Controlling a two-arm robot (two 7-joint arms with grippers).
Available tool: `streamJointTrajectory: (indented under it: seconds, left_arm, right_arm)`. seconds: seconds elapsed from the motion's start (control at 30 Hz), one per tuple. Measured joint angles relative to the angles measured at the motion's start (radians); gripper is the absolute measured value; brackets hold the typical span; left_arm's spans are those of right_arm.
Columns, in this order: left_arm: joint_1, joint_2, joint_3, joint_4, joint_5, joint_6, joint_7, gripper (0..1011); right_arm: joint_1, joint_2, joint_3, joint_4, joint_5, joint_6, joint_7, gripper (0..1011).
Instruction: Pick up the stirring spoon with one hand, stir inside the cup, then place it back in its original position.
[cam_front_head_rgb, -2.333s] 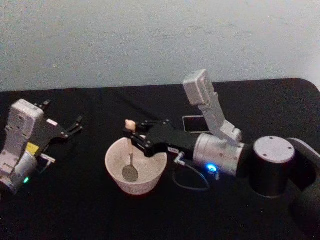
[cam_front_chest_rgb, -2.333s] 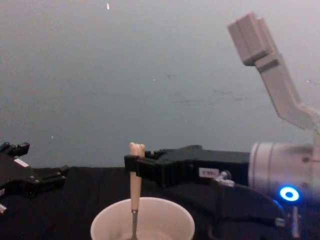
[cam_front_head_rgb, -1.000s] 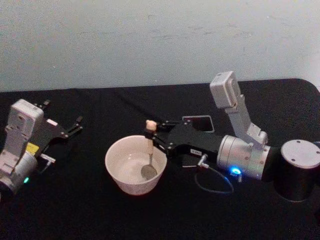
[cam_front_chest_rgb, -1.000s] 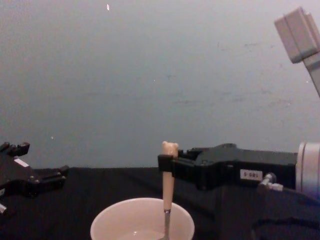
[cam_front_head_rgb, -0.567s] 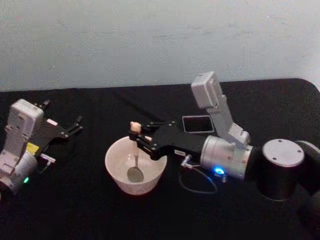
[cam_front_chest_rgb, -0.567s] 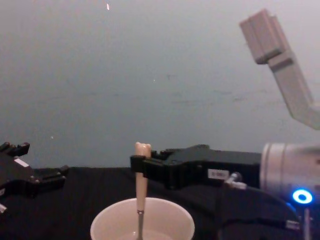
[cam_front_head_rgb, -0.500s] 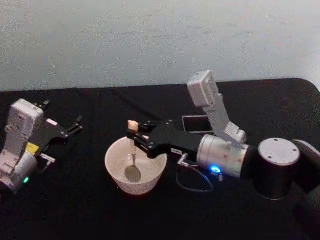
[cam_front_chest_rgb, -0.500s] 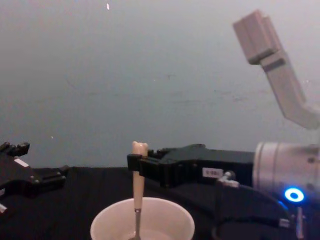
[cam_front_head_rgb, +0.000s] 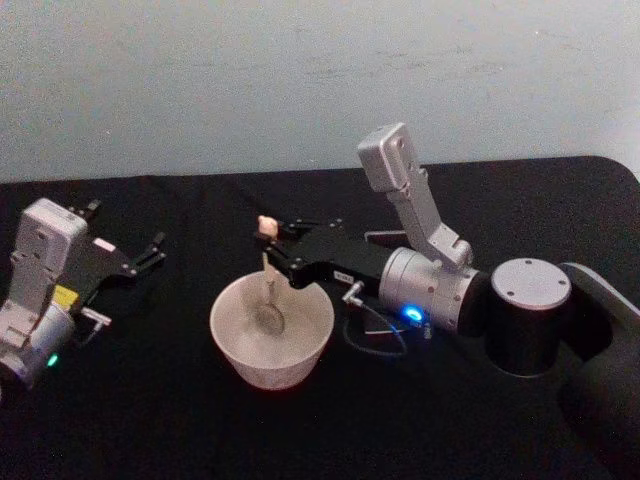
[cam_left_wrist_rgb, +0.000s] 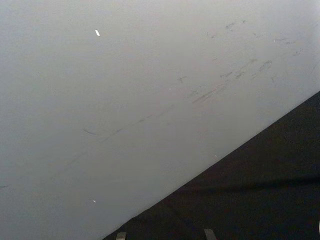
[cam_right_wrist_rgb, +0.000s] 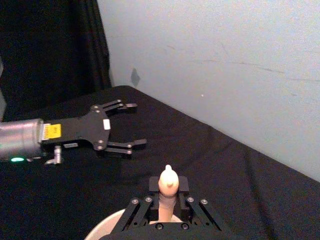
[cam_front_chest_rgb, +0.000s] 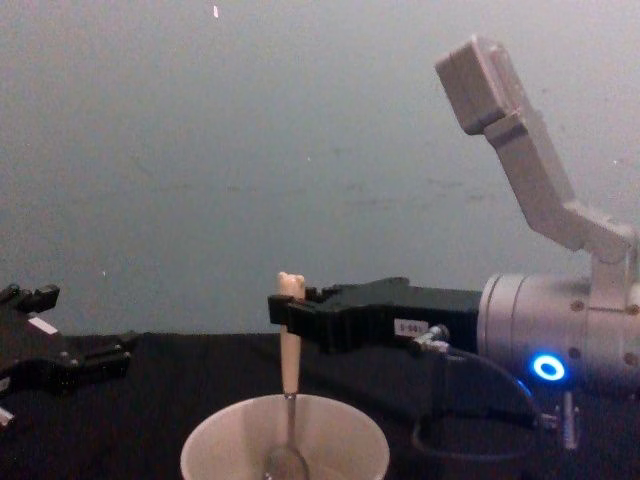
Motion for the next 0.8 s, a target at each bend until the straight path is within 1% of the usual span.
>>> streamJointTrajectory:
  seconds: [0.2, 0.33, 0.5, 0.6, 0.63, 0.67, 0.8]
  left_arm:
    - [0.000, 0.000, 0.000, 0.000, 0.000, 0.000, 0.000, 1001]
    - [0.000, 0.000, 0.000, 0.000, 0.000, 0.000, 0.000, 1001]
    - [0.000, 0.000, 0.000, 0.000, 0.000, 0.000, 0.000, 1001]
    - [0.000, 0.000, 0.000, 0.000, 0.000, 0.000, 0.000, 1001]
    - [0.000, 0.000, 0.000, 0.000, 0.000, 0.000, 0.000, 1001]
    - [0.000, 0.000, 0.000, 0.000, 0.000, 0.000, 0.000, 1001]
    - [0.000, 0.000, 0.000, 0.000, 0.000, 0.000, 0.000, 1001]
  right_arm:
    - [-0.002, 0.013, 0.015, 0.006, -0.011, -0.008, 0.008, 212]
    - [-0.015, 0.033, 0.031, -0.007, -0.009, -0.008, 0.020, 212]
    - [-0.036, 0.059, 0.047, -0.037, 0.006, 0.000, 0.038, 212]
    - [-0.057, 0.084, 0.054, -0.071, 0.024, 0.008, 0.056, 211]
    - [-0.057, 0.084, 0.054, -0.071, 0.024, 0.008, 0.056, 211]
    - [-0.068, 0.097, 0.056, -0.093, 0.036, 0.011, 0.065, 212]
    - [-0.081, 0.111, 0.057, -0.119, 0.053, 0.017, 0.073, 211]
